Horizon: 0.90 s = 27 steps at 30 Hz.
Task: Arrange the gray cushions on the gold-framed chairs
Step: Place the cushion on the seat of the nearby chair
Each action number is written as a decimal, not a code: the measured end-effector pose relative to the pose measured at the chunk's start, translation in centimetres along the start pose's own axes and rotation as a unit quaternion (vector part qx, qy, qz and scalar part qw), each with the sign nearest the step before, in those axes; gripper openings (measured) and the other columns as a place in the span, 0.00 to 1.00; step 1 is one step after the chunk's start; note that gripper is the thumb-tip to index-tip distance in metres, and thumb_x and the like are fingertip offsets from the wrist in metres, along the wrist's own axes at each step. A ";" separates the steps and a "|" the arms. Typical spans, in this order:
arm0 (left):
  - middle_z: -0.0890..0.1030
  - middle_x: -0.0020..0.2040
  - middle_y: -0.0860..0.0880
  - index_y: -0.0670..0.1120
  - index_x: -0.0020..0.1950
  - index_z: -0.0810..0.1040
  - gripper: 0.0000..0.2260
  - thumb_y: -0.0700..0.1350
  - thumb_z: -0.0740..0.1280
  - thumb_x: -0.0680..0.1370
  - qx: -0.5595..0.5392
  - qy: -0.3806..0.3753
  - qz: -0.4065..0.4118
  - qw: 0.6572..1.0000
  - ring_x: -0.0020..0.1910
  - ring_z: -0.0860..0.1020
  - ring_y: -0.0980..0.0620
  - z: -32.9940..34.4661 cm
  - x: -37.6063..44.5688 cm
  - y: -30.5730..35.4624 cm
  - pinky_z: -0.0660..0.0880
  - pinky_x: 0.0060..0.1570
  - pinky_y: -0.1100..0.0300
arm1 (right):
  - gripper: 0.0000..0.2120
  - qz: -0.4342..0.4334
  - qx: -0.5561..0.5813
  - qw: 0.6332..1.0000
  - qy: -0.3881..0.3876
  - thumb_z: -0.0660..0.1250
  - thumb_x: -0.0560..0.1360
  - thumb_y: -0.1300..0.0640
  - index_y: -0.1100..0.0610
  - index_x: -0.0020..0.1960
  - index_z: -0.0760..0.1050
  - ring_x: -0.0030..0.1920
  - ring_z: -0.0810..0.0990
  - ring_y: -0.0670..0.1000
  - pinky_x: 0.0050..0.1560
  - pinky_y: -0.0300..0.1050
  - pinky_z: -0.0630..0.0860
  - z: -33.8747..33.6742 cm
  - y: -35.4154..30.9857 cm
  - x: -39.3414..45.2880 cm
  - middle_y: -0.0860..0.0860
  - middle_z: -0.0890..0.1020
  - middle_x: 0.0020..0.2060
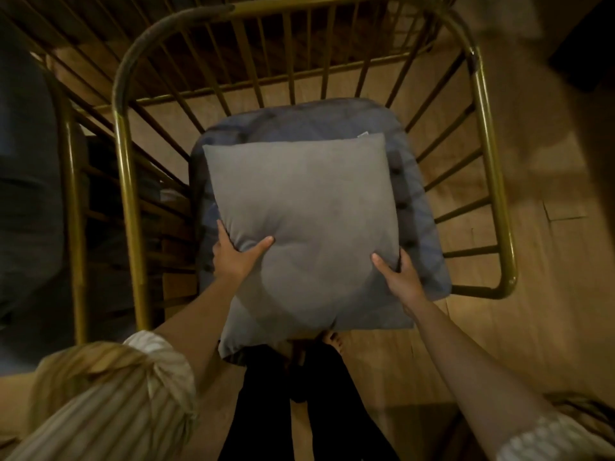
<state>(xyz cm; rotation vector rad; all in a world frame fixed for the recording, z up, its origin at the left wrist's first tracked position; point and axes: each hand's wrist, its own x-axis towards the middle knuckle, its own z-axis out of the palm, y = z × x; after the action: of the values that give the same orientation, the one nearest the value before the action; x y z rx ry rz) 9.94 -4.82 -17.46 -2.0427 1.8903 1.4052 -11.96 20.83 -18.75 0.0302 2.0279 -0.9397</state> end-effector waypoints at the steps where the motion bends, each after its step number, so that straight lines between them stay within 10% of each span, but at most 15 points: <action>1: 0.56 0.80 0.42 0.57 0.80 0.42 0.57 0.68 0.74 0.63 0.008 0.011 -0.004 1.000 0.77 0.58 0.36 0.2 -0.2 0.1 0.60 0.72 0.38 | 0.58 -0.007 -0.003 1.000 0.008 0.69 0.52 0.20 0.46 0.76 0.63 0.69 0.73 0.56 0.68 0.61 0.72 0.0 0.2 0.2 0.48 0.73 0.71; 11: 0.57 0.79 0.40 0.44 0.80 0.56 0.39 0.55 0.71 0.76 -0.011 0.030 0.039 0.999 0.76 0.60 0.36 -4.9 -4.8 0.8 0.62 0.72 0.44 | 0.40 -0.098 -0.214 0.967 0.092 0.72 0.70 0.39 0.56 0.75 0.65 0.70 0.69 0.65 0.68 0.62 0.68 1.2 -5.8 -5.3 0.60 0.72 0.71; 27: 0.75 0.65 0.38 0.39 0.68 0.73 0.25 0.42 0.74 0.73 -0.056 0.307 0.121 0.942 0.66 0.72 0.40 -31.8 -10.3 -1.9 0.68 0.67 0.49 | 0.33 -0.359 -0.301 0.873 -0.132 0.69 0.76 0.47 0.54 0.76 0.62 0.72 0.69 0.60 0.69 0.59 0.68 17.3 -30.0 -16.9 0.57 0.71 0.73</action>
<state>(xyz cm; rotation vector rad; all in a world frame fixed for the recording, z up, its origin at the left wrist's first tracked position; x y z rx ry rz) 31.23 -14.08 6.63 -2.6070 2.4009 0.9885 0.13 -6.20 5.89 -1.1981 1.9949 -0.6276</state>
